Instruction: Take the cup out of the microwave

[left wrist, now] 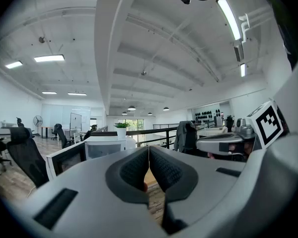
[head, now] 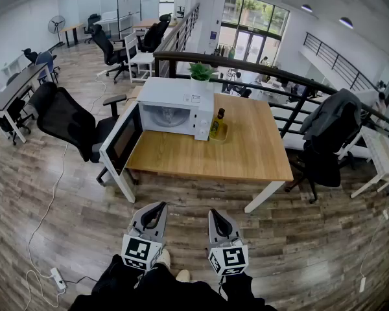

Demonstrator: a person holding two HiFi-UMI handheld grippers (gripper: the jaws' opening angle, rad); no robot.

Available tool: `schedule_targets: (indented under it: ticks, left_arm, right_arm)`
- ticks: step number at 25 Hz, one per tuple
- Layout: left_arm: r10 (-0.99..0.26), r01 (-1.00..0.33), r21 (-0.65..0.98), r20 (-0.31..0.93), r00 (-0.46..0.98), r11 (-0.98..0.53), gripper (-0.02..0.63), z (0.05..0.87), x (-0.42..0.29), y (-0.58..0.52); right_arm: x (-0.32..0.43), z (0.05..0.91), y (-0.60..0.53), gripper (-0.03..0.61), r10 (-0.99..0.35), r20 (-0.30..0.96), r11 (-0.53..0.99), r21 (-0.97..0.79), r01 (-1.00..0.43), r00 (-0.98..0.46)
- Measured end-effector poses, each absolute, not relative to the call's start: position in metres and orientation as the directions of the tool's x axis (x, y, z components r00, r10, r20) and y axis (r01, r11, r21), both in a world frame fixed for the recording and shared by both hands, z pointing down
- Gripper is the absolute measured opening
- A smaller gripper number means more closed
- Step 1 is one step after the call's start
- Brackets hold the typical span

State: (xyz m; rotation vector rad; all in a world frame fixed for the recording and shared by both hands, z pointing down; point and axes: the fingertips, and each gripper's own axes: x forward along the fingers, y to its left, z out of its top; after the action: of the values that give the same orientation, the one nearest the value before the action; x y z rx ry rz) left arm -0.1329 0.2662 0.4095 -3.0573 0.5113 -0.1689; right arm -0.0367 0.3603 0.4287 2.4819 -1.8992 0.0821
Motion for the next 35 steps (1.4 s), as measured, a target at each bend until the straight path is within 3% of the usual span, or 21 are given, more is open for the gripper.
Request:
schedule_targets:
  ticks: [35]
  left_arm:
    - [-0.283, -0.281, -0.035, 0.081, 0.956, -0.959, 0.025, 0.400, -0.083, 0.016]
  right_arm:
    - [0.010, 0.414, 0.114, 0.015, -0.951, 0.057, -0.305, 0.003, -0.952, 0.305]
